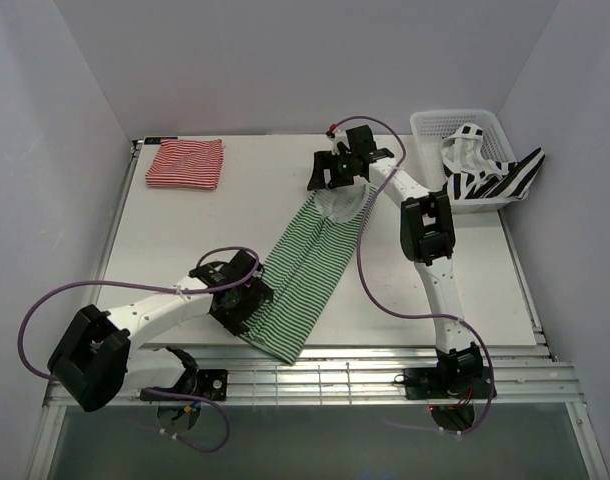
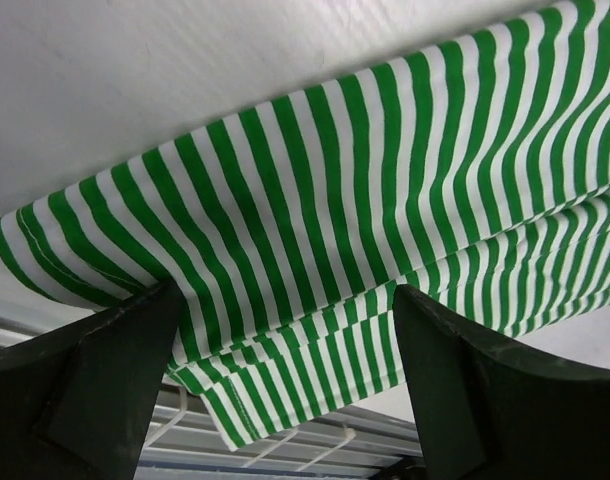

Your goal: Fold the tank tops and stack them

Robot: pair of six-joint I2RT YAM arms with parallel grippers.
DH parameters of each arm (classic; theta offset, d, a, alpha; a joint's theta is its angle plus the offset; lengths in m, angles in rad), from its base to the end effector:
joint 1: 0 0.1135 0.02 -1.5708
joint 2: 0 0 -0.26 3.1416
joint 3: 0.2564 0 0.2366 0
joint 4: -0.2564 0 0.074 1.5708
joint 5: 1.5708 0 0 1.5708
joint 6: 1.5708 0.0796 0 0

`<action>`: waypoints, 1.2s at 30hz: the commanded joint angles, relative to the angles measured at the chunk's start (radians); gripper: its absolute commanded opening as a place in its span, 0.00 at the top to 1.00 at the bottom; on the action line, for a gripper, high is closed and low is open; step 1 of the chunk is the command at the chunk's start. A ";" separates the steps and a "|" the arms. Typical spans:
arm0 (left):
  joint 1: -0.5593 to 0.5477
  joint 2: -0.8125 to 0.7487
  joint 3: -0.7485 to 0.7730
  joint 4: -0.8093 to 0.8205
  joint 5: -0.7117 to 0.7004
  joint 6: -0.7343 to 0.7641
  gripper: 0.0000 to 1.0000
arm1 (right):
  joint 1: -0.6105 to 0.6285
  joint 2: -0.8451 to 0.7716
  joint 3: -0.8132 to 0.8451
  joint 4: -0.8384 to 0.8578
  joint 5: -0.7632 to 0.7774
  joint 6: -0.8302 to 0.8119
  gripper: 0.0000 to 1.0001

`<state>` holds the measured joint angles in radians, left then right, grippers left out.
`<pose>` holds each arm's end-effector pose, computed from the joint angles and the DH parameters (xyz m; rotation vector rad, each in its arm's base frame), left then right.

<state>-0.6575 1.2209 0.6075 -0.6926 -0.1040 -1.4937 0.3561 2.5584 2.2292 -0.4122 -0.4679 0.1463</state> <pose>0.1575 -0.1112 0.1272 -1.2011 2.6536 -0.2693 0.5311 0.2358 0.1415 -0.4875 2.2937 0.7935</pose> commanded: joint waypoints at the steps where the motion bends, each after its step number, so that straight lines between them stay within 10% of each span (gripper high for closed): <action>1: -0.082 0.009 0.069 -0.119 -0.059 -0.088 0.02 | 0.006 0.016 0.026 -0.076 -0.057 -0.013 0.10; 15: -0.129 -0.139 0.241 -0.282 -0.260 0.127 0.02 | 0.055 -0.421 -0.020 -0.227 0.148 -0.184 0.10; 25: -0.123 -0.167 0.264 -0.237 -0.359 0.306 0.02 | 0.286 -0.903 -0.928 -0.010 0.324 0.125 0.10; 36: -0.117 -0.123 0.210 -0.128 -0.293 0.417 0.02 | 0.370 -0.723 -1.089 0.199 0.216 0.085 0.10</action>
<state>-0.7799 1.0908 0.8314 -0.8703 -0.4210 -1.1198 0.7448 1.7763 1.1007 -0.3183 -0.2382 0.2462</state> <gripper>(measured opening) 0.978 0.900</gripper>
